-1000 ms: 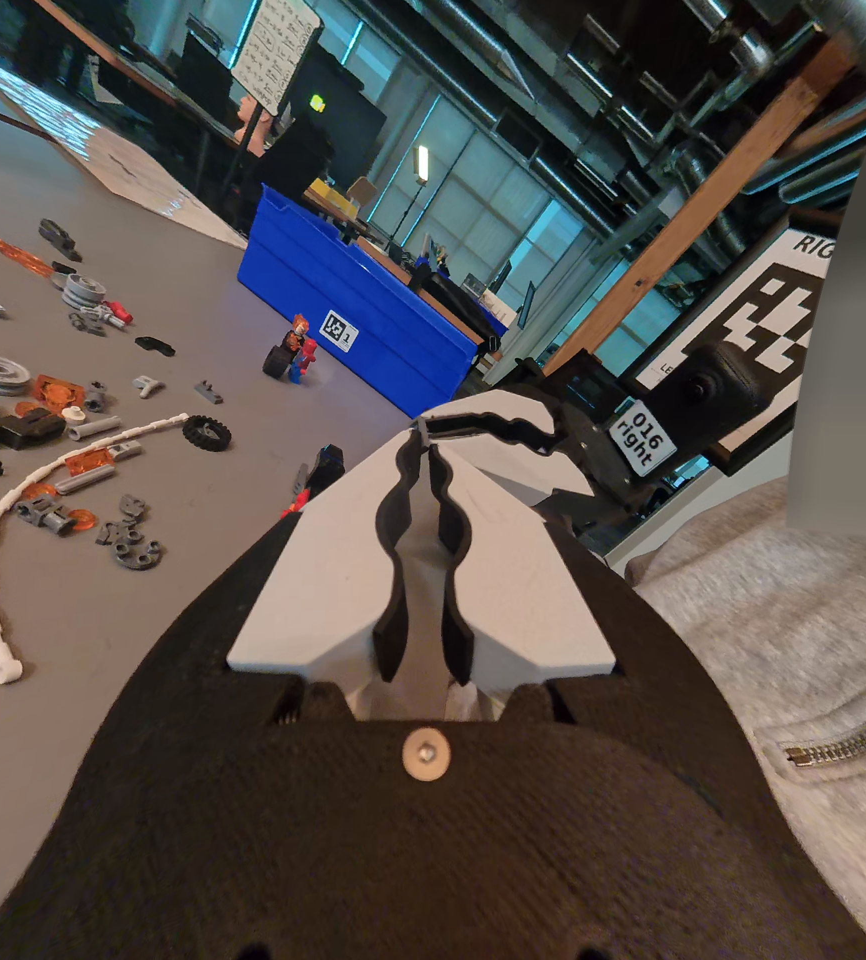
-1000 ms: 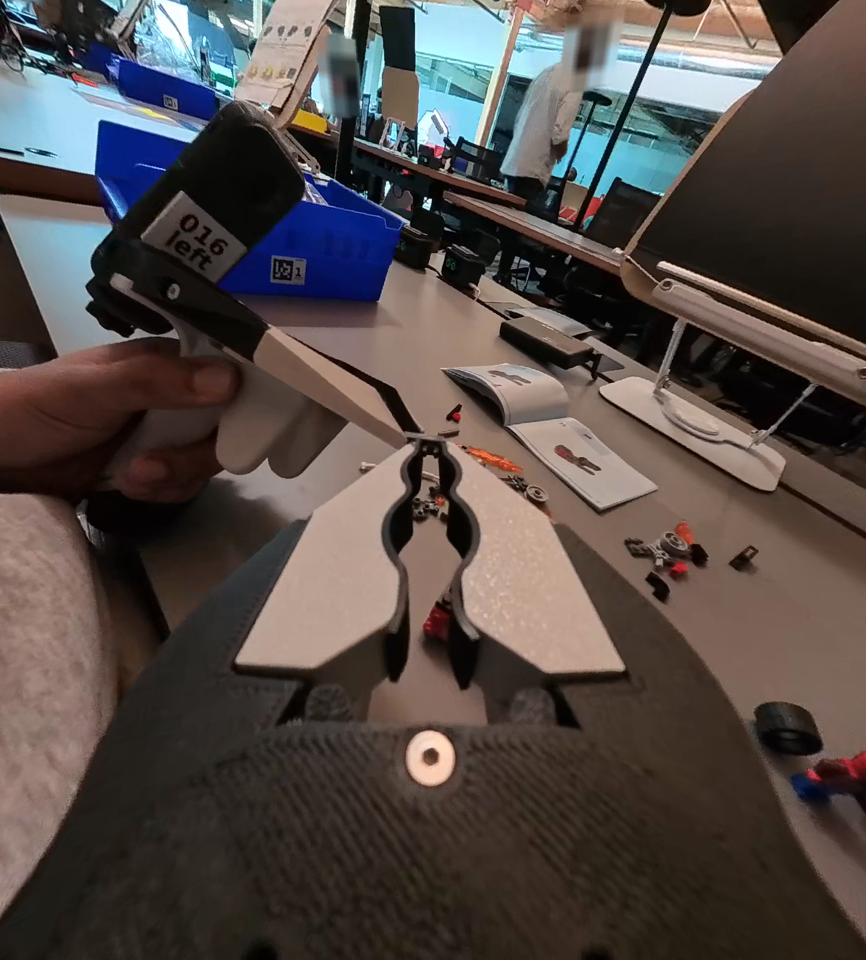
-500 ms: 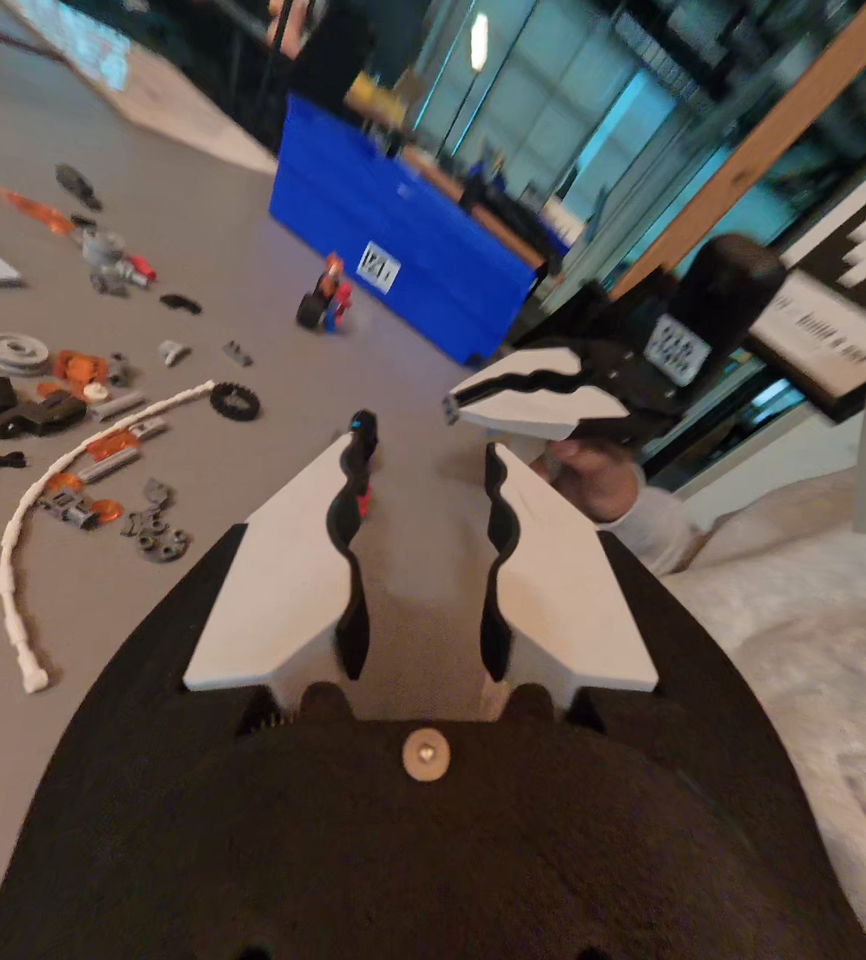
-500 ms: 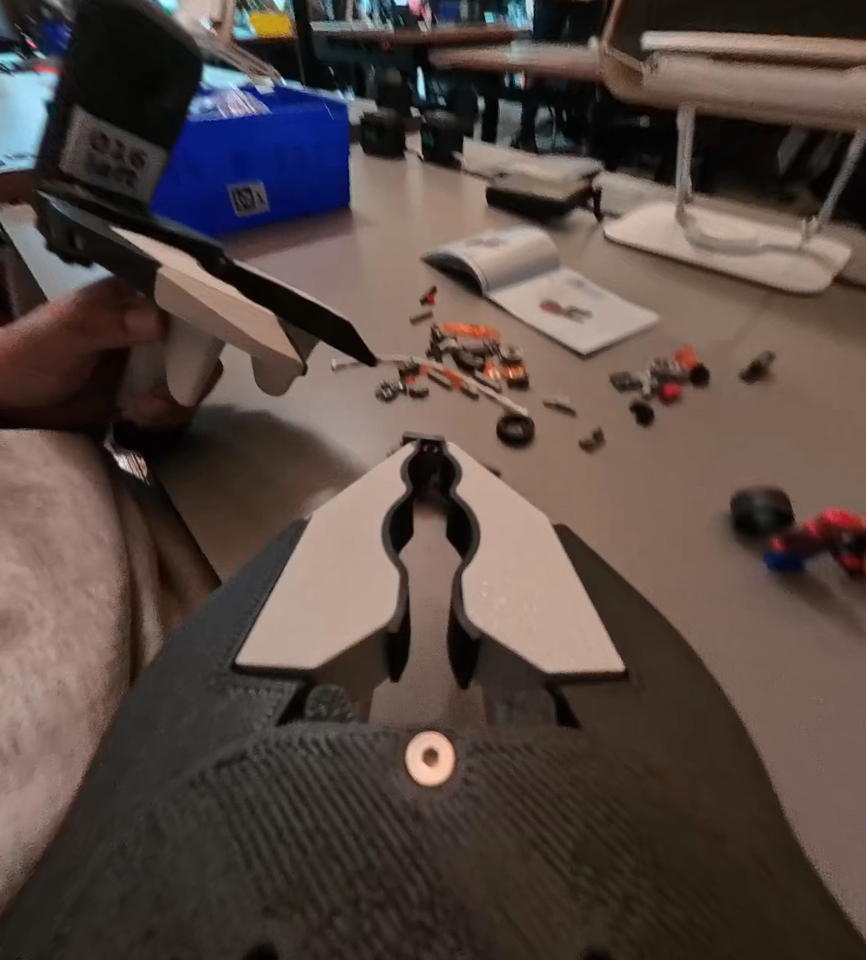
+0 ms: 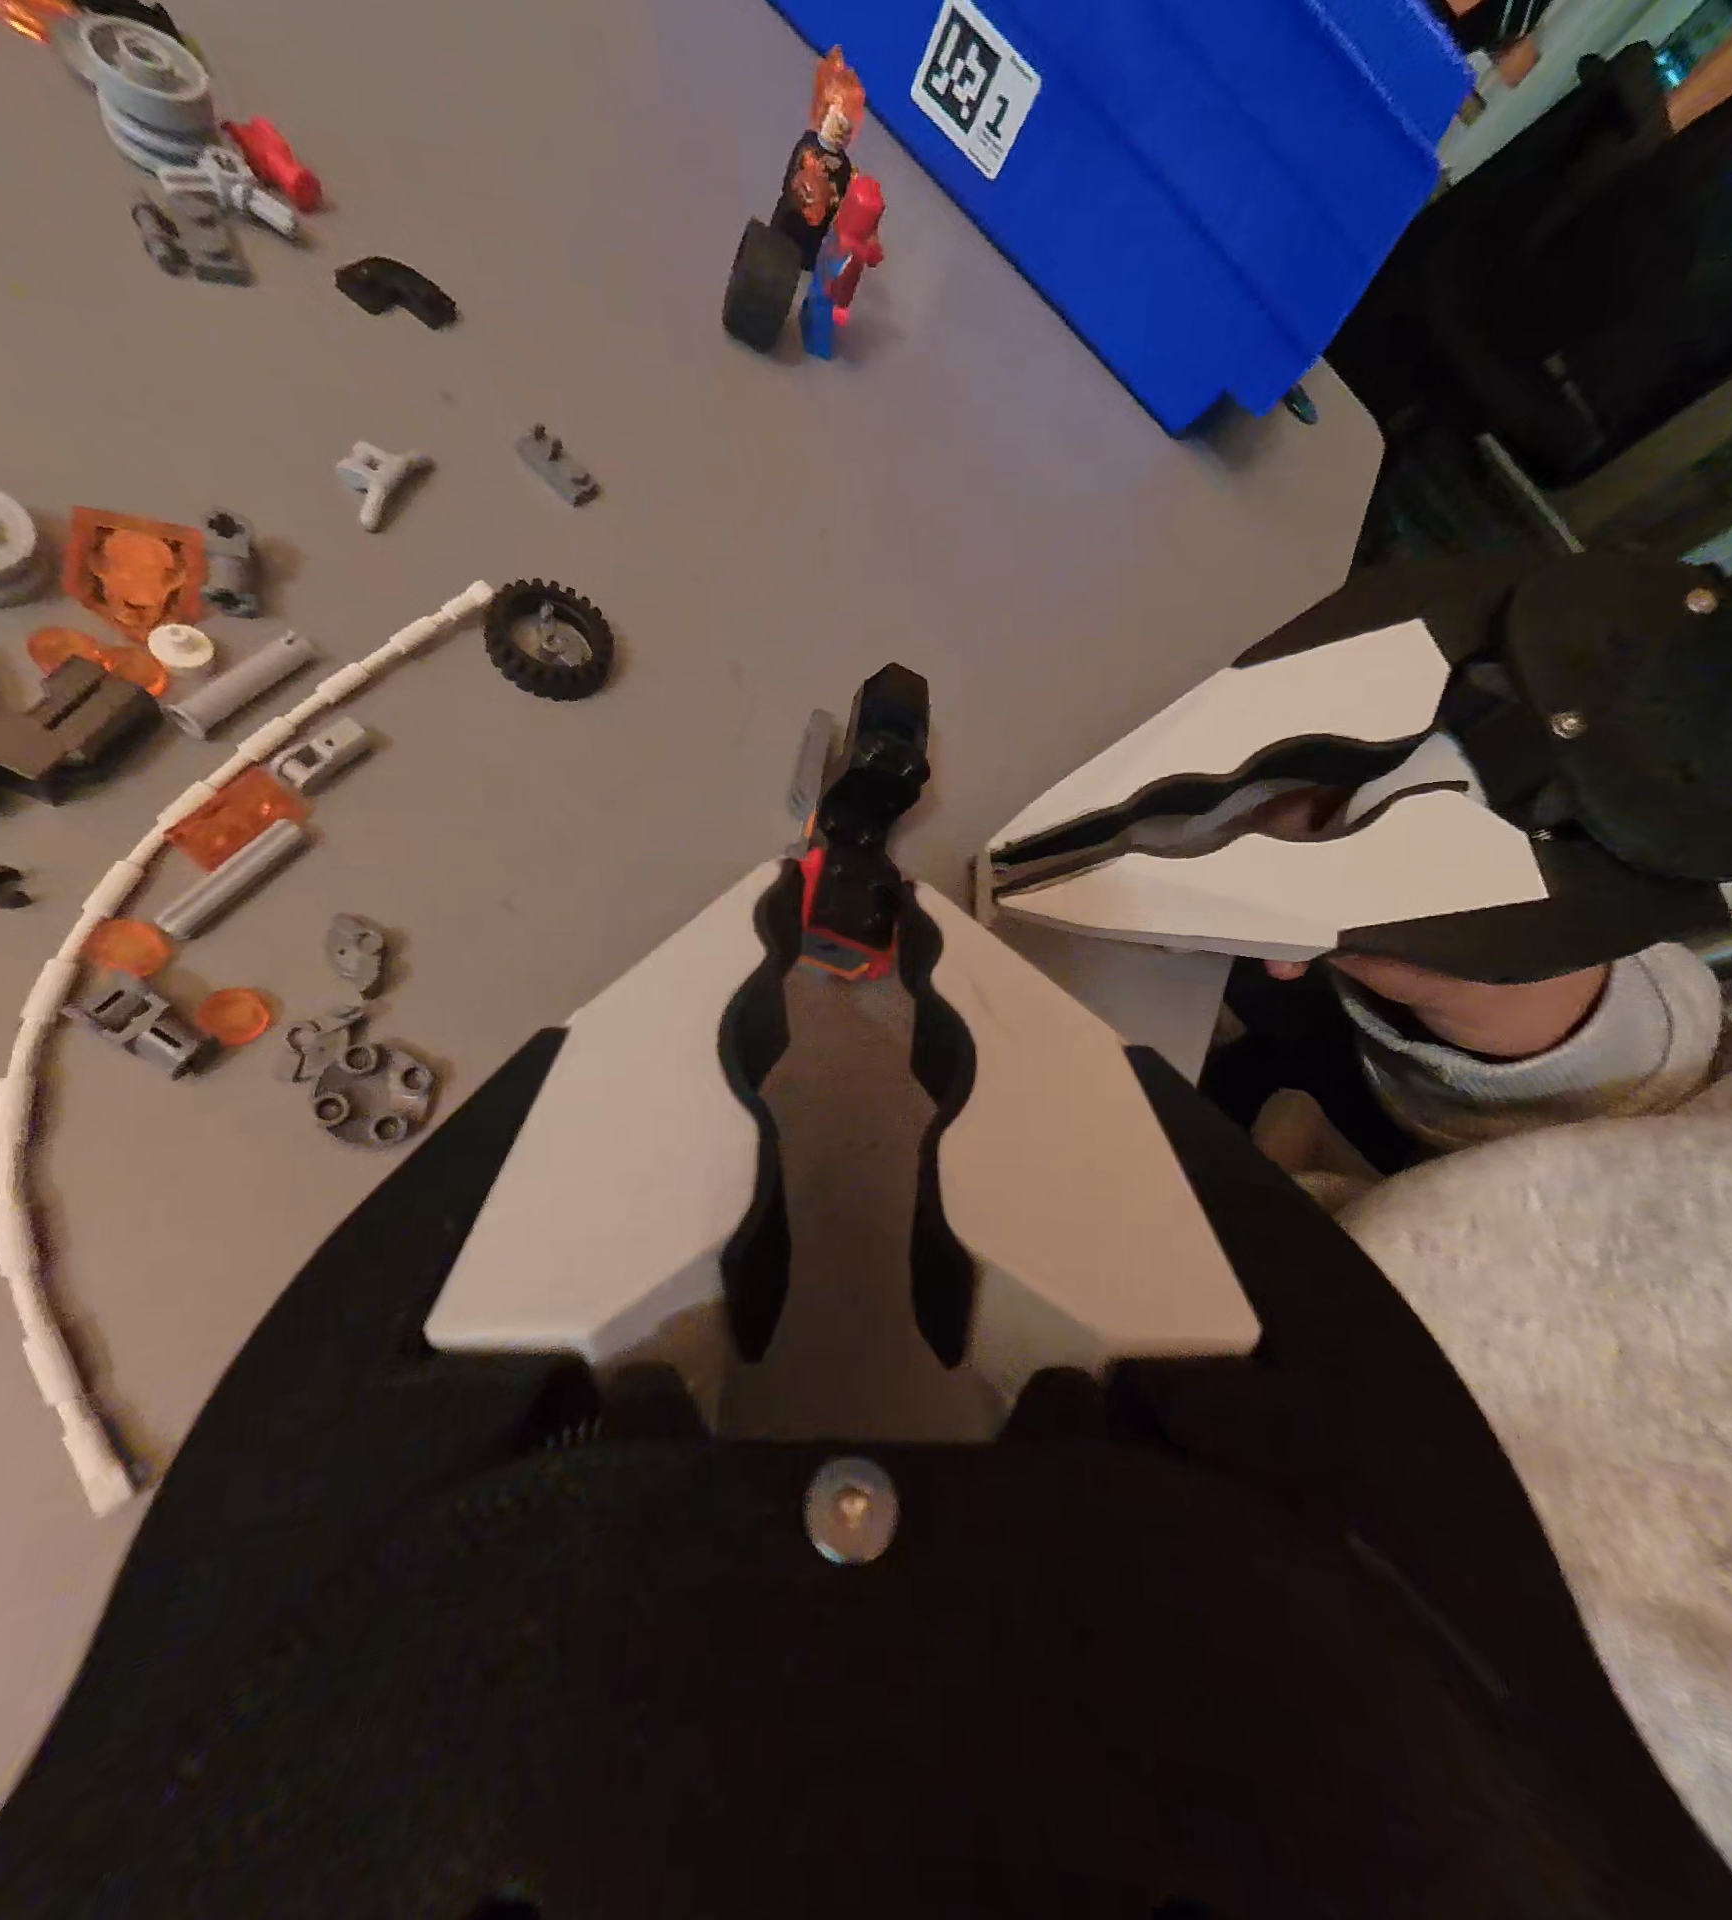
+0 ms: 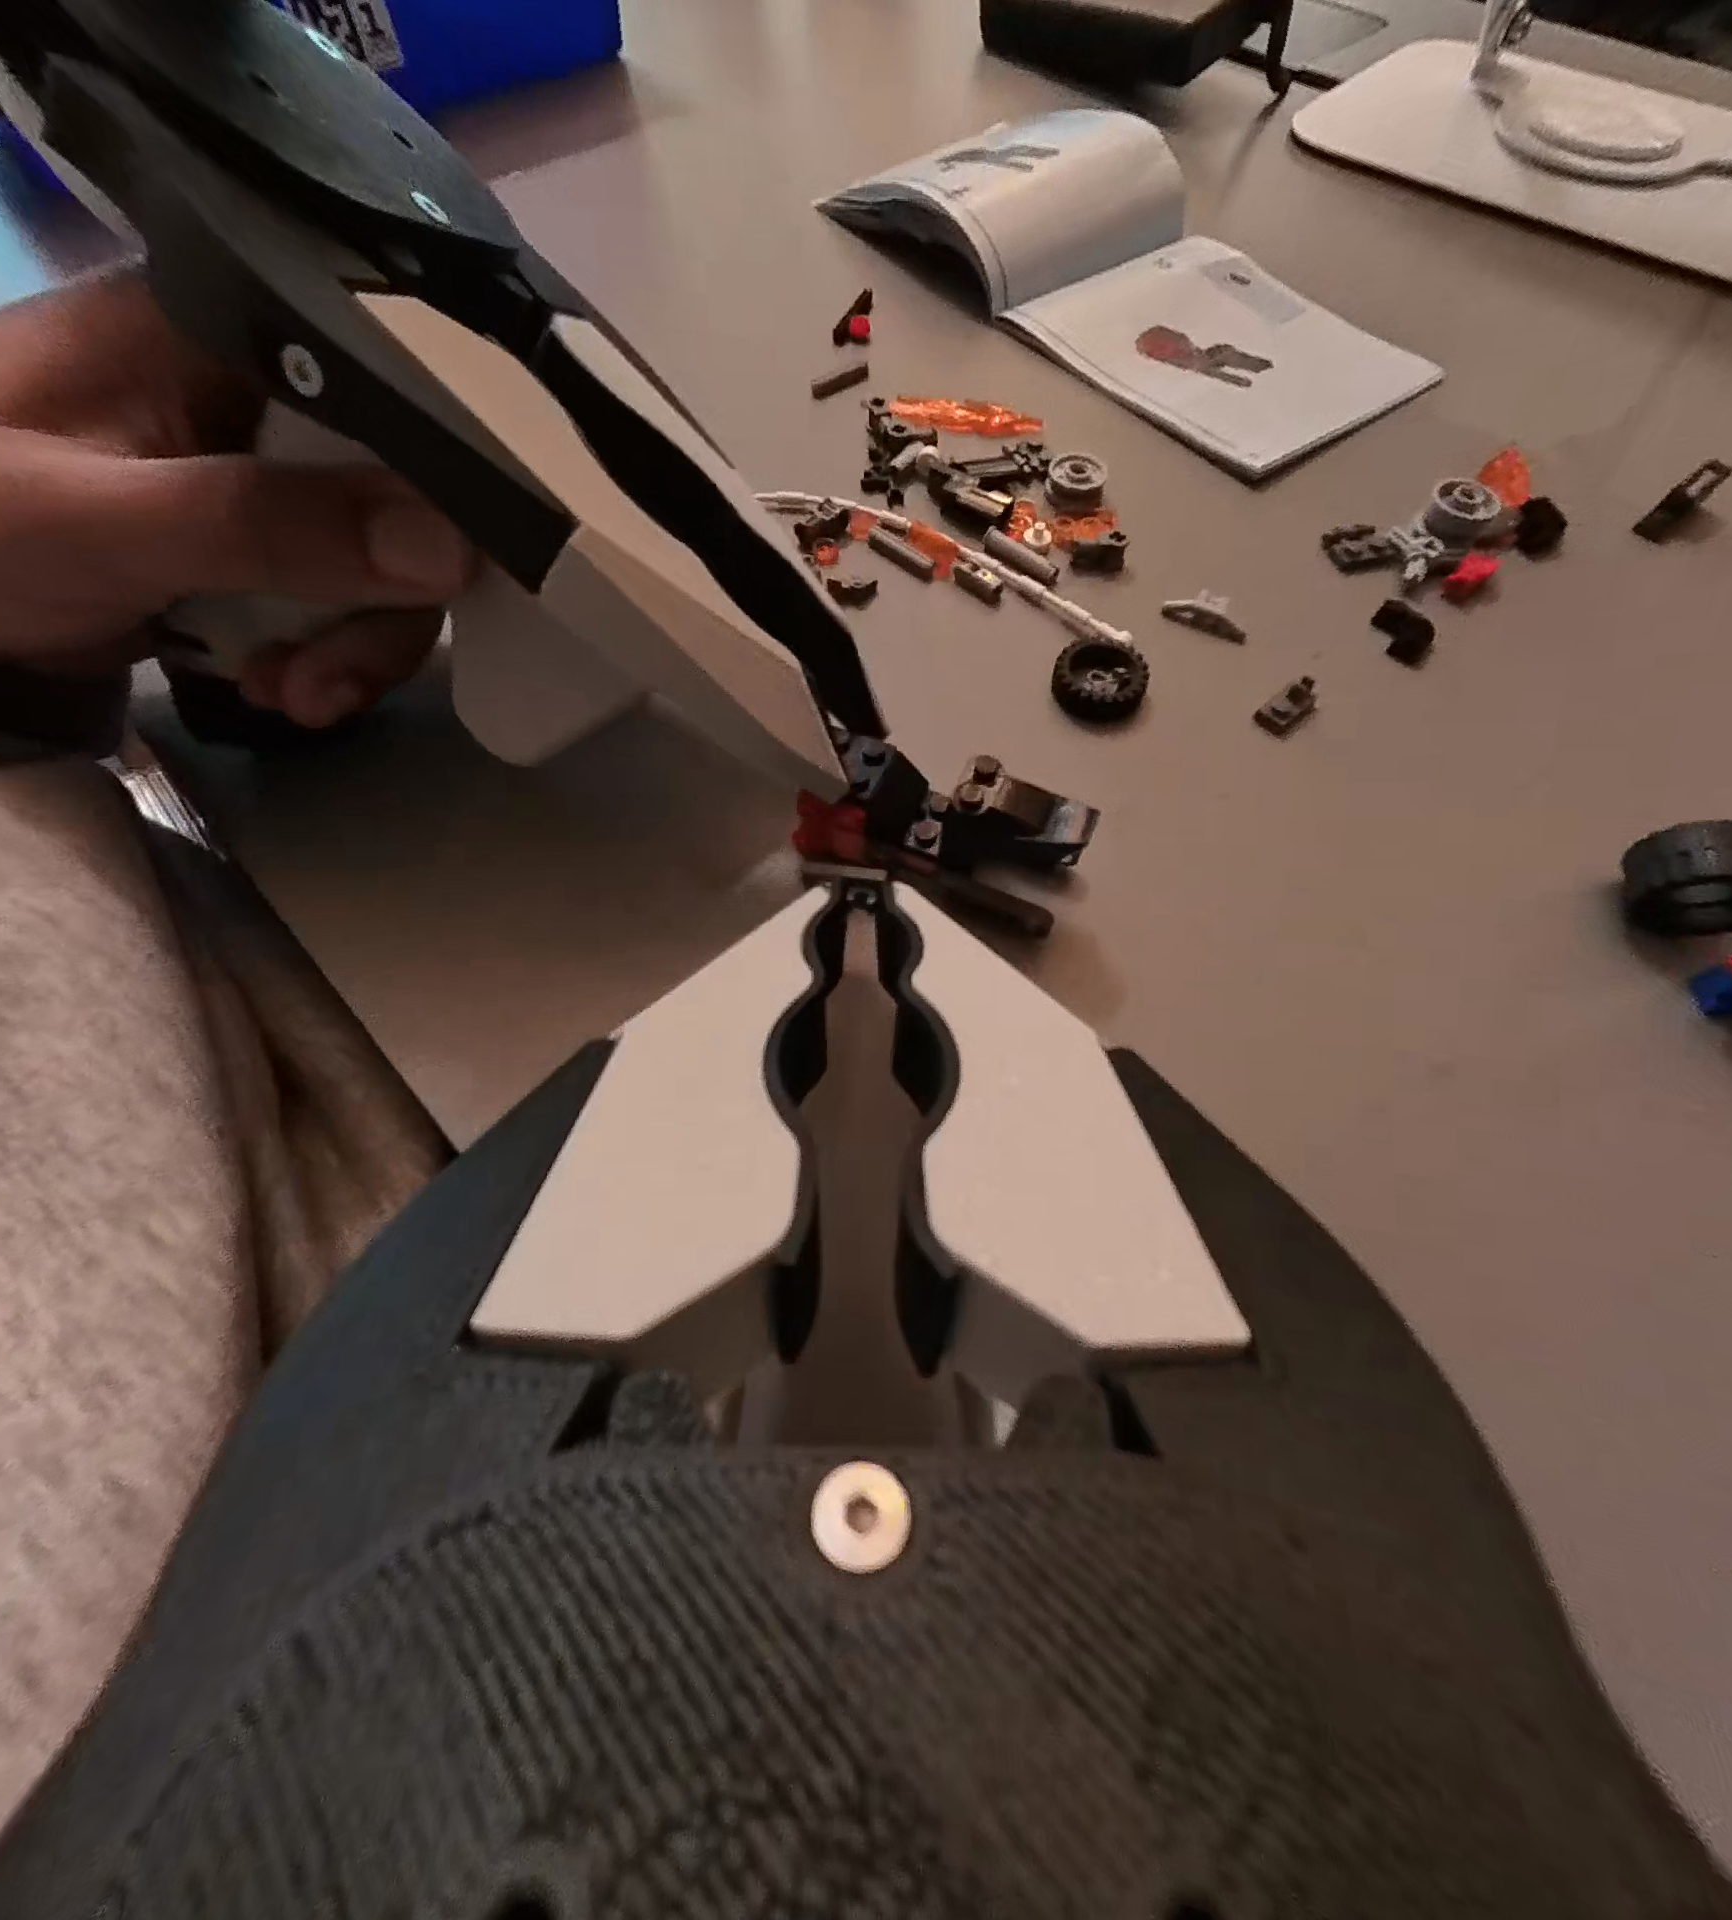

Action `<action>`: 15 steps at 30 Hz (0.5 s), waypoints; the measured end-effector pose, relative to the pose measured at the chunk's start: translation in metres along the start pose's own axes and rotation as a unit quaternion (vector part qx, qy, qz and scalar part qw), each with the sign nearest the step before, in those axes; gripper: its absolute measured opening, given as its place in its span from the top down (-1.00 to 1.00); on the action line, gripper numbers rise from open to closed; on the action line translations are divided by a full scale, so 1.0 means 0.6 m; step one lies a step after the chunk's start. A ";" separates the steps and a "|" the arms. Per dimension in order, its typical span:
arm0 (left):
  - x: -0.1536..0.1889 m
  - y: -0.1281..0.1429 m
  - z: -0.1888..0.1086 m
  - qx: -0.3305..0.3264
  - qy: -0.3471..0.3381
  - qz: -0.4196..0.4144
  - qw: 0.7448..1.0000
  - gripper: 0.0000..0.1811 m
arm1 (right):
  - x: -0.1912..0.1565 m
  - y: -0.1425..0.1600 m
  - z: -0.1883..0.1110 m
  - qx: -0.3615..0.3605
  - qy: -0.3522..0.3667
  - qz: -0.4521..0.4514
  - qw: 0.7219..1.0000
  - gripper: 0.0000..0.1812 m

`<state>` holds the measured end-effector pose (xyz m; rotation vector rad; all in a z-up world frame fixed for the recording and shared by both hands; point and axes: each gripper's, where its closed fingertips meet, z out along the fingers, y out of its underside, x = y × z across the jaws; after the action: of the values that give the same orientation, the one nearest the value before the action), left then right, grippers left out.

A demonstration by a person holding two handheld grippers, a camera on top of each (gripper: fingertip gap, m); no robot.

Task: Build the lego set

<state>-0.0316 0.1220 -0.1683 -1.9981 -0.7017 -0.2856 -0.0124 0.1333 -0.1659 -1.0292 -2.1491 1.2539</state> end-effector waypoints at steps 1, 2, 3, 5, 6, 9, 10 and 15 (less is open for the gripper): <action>0.000 0.000 0.001 -0.001 0.004 -0.004 1.000 0.82 | 0.002 0.002 0.001 -0.004 0.000 0.006 1.000 0.95; 0.001 0.001 0.001 -0.002 0.010 -0.008 1.000 0.82 | 0.003 0.005 0.003 -0.010 -0.002 0.013 1.000 0.95; 0.002 0.001 0.001 -0.003 0.015 -0.011 1.000 0.82 | 0.004 0.008 0.005 -0.017 -0.005 0.022 1.000 0.95; 0.007 0.004 0.001 -0.008 0.029 -0.011 0.999 0.82 | 0.006 0.012 0.008 -0.026 -0.013 0.036 0.999 0.95; 0.011 0.005 0.001 -0.011 0.037 -0.008 0.999 0.80 | 0.006 0.012 0.008 -0.028 -0.016 0.042 0.999 0.96; 0.017 0.004 0.001 -0.010 0.041 0.008 0.999 0.68 | 0.005 0.015 0.010 -0.034 -0.020 0.045 0.998 0.95; 0.017 0.004 0.002 -0.010 0.036 0.014 0.999 0.63 | 0.004 0.016 0.010 -0.037 -0.021 0.043 0.998 0.95; 0.009 0.008 0.010 -0.034 0.004 0.051 0.998 0.56 | 0.002 0.019 0.012 -0.044 -0.025 0.039 0.998 0.95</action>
<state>-0.0250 0.1271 -0.1724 -2.0881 -0.5888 -0.2596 -0.0137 0.1336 -0.1791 -1.1399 -2.2387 1.2433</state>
